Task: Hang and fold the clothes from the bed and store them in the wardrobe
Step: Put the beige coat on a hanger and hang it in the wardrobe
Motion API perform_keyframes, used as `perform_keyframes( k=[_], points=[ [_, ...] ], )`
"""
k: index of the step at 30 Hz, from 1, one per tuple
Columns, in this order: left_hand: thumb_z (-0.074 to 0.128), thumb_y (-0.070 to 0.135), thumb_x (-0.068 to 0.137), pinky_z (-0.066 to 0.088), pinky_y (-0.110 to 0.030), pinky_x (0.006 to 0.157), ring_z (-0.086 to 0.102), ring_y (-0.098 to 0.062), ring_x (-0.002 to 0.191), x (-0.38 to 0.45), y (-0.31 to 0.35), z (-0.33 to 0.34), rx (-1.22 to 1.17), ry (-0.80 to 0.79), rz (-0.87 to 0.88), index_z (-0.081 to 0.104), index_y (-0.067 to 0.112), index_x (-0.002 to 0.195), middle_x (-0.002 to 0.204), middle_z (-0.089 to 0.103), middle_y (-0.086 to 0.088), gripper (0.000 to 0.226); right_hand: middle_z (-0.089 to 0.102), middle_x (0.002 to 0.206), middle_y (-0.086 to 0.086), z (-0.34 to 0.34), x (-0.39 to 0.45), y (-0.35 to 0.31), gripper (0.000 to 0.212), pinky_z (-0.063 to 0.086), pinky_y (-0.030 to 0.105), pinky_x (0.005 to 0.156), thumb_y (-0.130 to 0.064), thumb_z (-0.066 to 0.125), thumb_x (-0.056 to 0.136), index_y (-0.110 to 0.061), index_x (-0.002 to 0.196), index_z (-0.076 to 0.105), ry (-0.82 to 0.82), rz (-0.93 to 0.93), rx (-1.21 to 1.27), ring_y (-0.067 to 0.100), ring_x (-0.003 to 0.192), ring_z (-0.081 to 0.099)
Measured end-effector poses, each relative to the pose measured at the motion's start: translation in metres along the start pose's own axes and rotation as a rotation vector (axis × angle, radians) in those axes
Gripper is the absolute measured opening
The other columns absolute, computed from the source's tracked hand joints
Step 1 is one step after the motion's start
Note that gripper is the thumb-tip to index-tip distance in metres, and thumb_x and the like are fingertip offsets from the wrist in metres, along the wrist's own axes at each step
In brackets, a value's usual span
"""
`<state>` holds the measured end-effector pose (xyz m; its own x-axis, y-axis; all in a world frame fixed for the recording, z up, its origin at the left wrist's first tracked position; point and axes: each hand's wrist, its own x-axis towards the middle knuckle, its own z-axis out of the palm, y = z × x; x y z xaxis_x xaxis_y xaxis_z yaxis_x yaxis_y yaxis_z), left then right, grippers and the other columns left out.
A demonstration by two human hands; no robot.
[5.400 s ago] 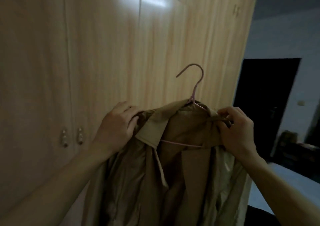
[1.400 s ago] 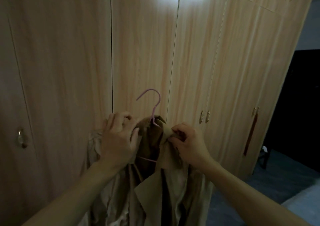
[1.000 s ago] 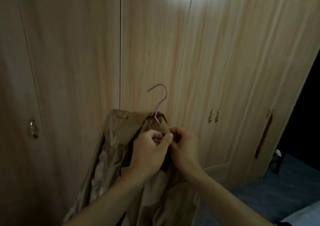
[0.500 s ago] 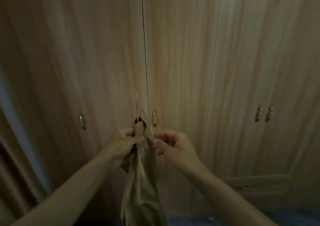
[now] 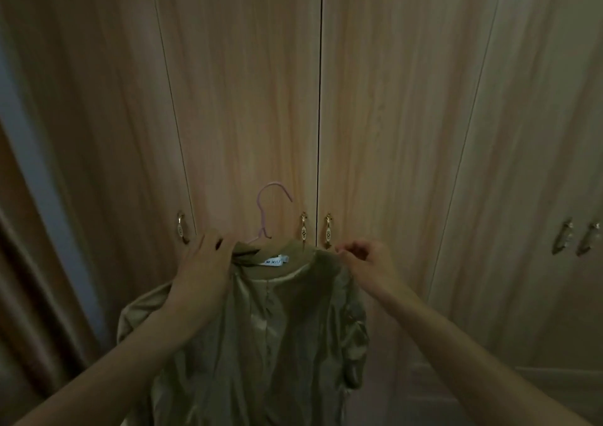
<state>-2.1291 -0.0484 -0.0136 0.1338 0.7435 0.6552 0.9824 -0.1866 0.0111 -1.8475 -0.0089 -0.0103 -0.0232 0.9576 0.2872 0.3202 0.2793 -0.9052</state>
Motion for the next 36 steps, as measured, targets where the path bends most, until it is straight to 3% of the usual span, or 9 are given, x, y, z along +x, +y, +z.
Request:
perform_keyframes(
  k=[7,12,15,18,23,26,28,30,36],
  points=[
    [0.038,0.013,0.074,0.032,-0.037,0.065,0.041,-0.026,0.083,0.018,-0.078,0.046,-0.073,0.171,0.085,0.046,0.019,0.097,0.094,0.042,-0.003,0.025,0.057,0.070,-0.003,0.053,0.092,0.019,0.007,0.037,0.006,0.051,-0.007,0.063,0.092,-0.004,0.094,0.069,0.012,-0.003,-0.218,0.002,0.059,0.047],
    [0.041,0.010,0.077,0.028,-0.036,0.067,0.041,-0.027,0.081,0.026,-0.103,0.059,-0.153,0.209,0.129,0.048,0.017,0.099,0.095,0.042,-0.003,0.024,0.059,0.083,-0.001,0.080,0.135,0.050,0.019,0.041,0.007,0.059,-0.008,0.064,0.090,-0.004,0.109,0.064,0.042,0.015,-0.337,0.007,0.071,0.055],
    [0.043,0.011,0.078,0.028,-0.035,0.068,0.042,-0.026,0.082,0.034,-0.107,0.065,-0.166,0.195,0.180,0.050,0.016,0.097,0.094,0.045,-0.004,0.021,0.063,0.097,0.008,0.088,0.161,0.072,0.029,0.049,0.027,0.076,-0.011,0.063,0.089,-0.007,0.118,0.060,0.049,0.054,-0.408,0.021,0.088,0.061],
    [0.043,0.010,0.079,0.032,-0.036,0.071,0.044,-0.028,0.082,0.046,-0.106,0.076,-0.172,0.201,0.202,0.051,0.016,0.099,0.093,0.049,-0.006,0.021,0.062,0.108,0.013,0.090,0.191,0.094,0.033,0.043,0.027,0.081,-0.011,0.060,0.090,-0.008,0.122,0.054,0.079,0.063,-0.447,0.028,0.104,0.057],
    [0.042,0.010,0.081,0.035,-0.034,0.076,0.046,-0.025,0.086,0.072,-0.098,0.097,-0.212,0.207,0.220,0.050,0.015,0.103,0.100,0.045,-0.003,0.023,0.058,0.123,0.016,0.091,0.233,0.133,0.059,0.044,0.033,0.099,-0.015,0.065,0.085,-0.013,0.140,0.043,-0.077,0.125,-0.498,0.031,0.121,0.052],
    [0.041,0.011,0.085,0.034,-0.029,0.080,0.045,-0.023,0.089,0.088,-0.094,0.109,-0.218,0.203,0.217,0.050,0.014,0.105,0.102,0.044,-0.001,0.022,0.060,0.111,0.010,0.093,0.249,0.154,0.056,0.044,0.021,0.078,-0.018,0.069,0.082,-0.015,0.133,0.046,-0.108,0.095,-0.475,0.024,0.103,0.061],
    [0.040,0.011,0.088,0.030,-0.024,0.083,0.045,-0.022,0.090,0.094,-0.094,0.113,-0.221,0.173,0.216,0.051,0.016,0.106,0.102,0.045,-0.001,0.021,0.059,0.096,0.004,0.096,0.254,0.162,0.056,0.037,0.007,0.061,-0.019,0.070,0.081,-0.020,0.130,0.044,-0.121,0.049,-0.440,0.006,0.082,0.058],
    [0.040,0.010,0.089,0.028,-0.022,0.084,0.045,-0.021,0.089,0.098,-0.093,0.113,-0.222,0.161,0.220,0.051,0.015,0.106,0.101,0.046,-0.001,0.020,0.057,0.082,-0.005,0.097,0.255,0.165,0.061,0.035,0.006,0.059,-0.020,0.069,0.082,-0.028,0.134,0.037,-0.114,-0.011,-0.433,0.000,0.075,0.051],
    [0.040,0.013,0.090,0.038,-0.036,0.079,0.047,-0.022,0.089,0.091,-0.094,0.104,-0.273,0.154,0.197,0.051,0.016,0.105,0.098,0.053,-0.006,0.019,0.064,0.102,0.013,0.092,0.242,0.150,0.078,0.038,0.027,0.081,-0.019,0.058,0.089,-0.033,0.154,0.016,-0.199,-0.083,-0.681,0.031,0.101,0.054]
  ],
)
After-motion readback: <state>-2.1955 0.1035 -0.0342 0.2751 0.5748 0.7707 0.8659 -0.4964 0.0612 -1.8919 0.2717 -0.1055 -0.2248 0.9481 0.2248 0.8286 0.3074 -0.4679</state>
